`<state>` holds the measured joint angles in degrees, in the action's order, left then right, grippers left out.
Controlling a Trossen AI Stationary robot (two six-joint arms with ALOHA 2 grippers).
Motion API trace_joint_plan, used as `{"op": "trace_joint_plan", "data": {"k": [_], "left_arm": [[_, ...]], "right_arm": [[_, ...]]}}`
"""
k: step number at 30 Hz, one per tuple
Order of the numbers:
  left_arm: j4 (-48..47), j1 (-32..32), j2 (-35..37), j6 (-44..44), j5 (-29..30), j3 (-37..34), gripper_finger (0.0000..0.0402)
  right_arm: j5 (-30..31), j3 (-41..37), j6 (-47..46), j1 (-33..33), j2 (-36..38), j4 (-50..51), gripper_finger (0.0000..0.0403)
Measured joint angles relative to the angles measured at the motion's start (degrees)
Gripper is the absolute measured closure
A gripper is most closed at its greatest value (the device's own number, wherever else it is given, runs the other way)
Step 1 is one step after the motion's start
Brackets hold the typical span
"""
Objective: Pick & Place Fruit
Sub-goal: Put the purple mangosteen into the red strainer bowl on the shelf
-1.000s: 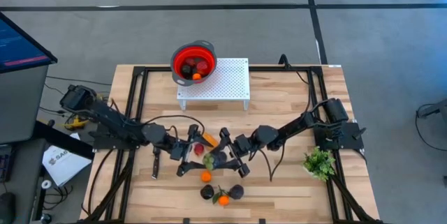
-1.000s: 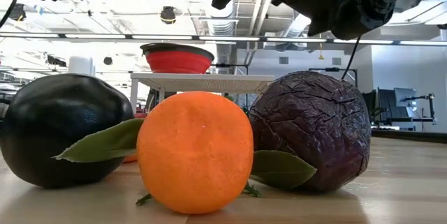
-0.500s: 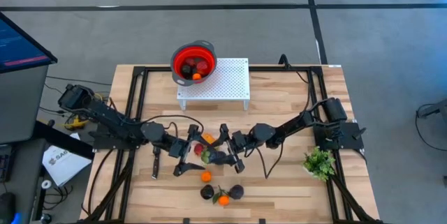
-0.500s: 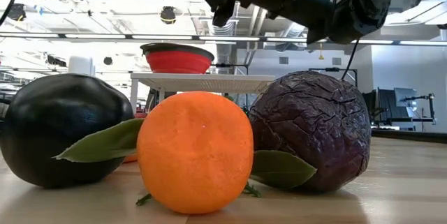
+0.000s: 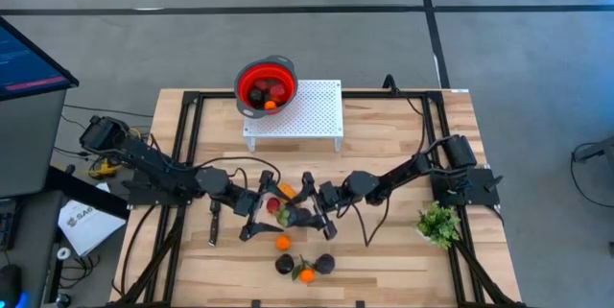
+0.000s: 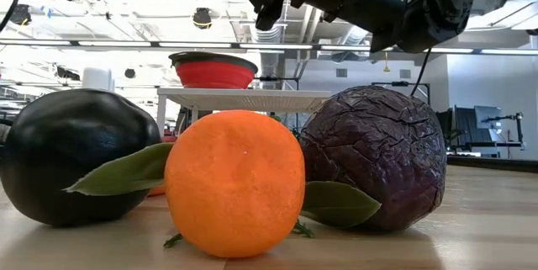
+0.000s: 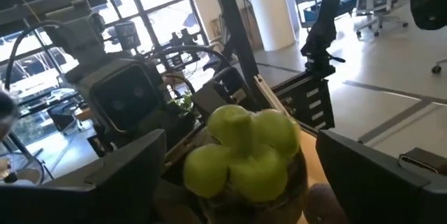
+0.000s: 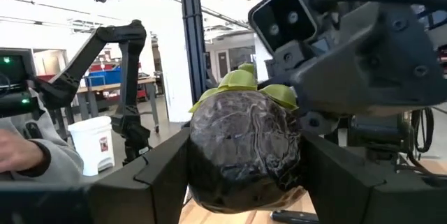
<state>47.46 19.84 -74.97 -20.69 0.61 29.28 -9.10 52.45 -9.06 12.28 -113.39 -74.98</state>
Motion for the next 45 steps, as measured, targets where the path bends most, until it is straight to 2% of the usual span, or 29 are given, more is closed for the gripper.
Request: {"op": "trace_joint_plan", "data": {"k": [9, 23, 31, 41, 45], "left_arm": [[0.0, 0.0, -1.5, -4.5, 0.0, -0.1, 0.0078], [3.7, 0.1, -3.5, -4.6, -1.0, -0.1, 0.0104], [3.4, 0.1, -3.5, -4.6, -1.0, -0.1, 0.0157], [-0.8, 0.1, -3.5, -3.2, -1.1, -0.3, 0.0151], [-3.3, 0.1, -3.5, -1.3, -1.0, -0.3, 0.0156]], "right_arm": [[-0.1, 0.0, -0.6, 0.0, 0.0, -0.5, 0.0168], [-0.3, 0.1, -1.6, 0.0, 0.1, -0.4, 0.0168], [-0.2, 0.1, -3.7, -0.3, 0.2, 1.0, 0.0167], [-3.5, 0.2, -6.2, -2.0, 0.4, 9.0, 0.0099], [-3.5, 0.2, -6.2, -2.0, 0.2, 12.8, 0.0087]]}}
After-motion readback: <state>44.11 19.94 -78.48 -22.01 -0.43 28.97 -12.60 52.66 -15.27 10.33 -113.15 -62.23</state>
